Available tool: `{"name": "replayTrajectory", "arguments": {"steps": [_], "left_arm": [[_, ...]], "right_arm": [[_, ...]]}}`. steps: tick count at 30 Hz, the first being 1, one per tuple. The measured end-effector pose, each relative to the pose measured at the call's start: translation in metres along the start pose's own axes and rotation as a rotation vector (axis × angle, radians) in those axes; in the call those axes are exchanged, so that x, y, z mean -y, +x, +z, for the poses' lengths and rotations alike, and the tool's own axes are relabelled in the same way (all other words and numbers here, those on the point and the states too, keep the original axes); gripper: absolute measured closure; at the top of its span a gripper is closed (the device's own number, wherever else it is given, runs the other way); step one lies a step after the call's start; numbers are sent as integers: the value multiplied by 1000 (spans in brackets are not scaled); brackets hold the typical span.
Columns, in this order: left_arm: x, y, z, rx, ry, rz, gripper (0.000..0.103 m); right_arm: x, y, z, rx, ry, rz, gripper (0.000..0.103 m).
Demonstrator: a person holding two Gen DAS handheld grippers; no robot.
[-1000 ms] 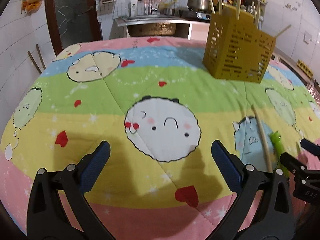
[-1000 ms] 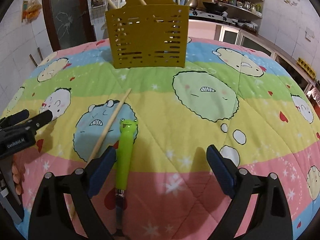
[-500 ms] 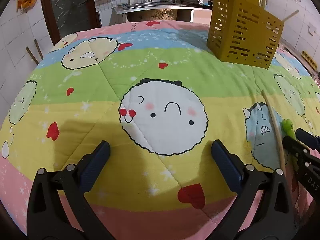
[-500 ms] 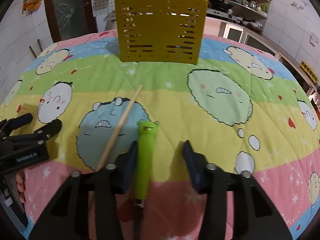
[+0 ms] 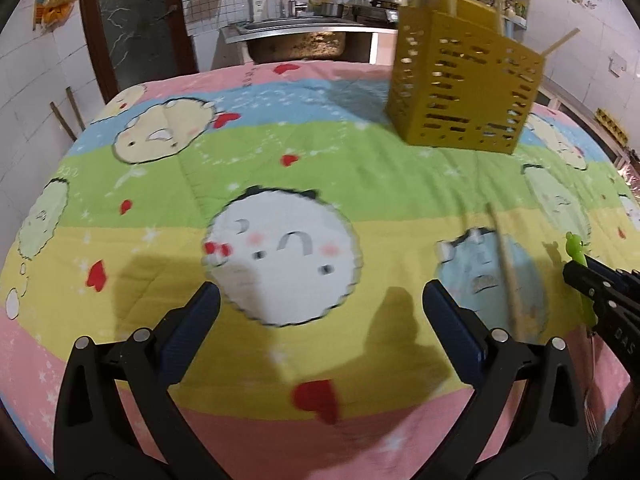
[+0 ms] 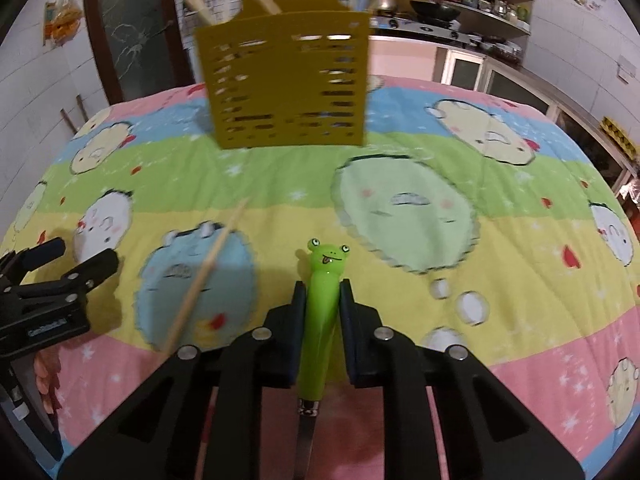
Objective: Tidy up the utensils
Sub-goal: 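Grasp the green frog fork with the right tool while the left tool grasps a chopstick, then lift the frog fork and chopstick and carry them over the yellow holder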
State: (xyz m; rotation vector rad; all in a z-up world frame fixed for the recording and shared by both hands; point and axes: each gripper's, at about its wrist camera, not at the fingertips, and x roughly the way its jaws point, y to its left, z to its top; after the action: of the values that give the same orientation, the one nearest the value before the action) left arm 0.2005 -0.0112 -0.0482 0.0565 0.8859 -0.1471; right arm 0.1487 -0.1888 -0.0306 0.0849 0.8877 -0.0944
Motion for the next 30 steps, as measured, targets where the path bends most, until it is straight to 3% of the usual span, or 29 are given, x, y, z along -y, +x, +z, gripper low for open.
{"name": "replayTrajectory", "arguments": {"steps": [8,13,16,18,23,30], "left_arm": [[52,3,6,-22,48,-76,5],[86,11,6,-36,111,-92,6],[98,22,7,-71,142,-94,21],[100,27,9,-74,134,-94,25],[94,33,21,-79,99,-130,60],[100,36,27,-80,127,-124,85]], "right_arm": [[52,4,3,-5,30,-44,86],[64,10,-2,-14,52,-35,86],[66,12,-3,-9,56,-28,86],[68,12,-2,-10,61,-20,86],[67,15,3,-25,60,-14,86],[64,18,8,-46,61,-13,87]]}}
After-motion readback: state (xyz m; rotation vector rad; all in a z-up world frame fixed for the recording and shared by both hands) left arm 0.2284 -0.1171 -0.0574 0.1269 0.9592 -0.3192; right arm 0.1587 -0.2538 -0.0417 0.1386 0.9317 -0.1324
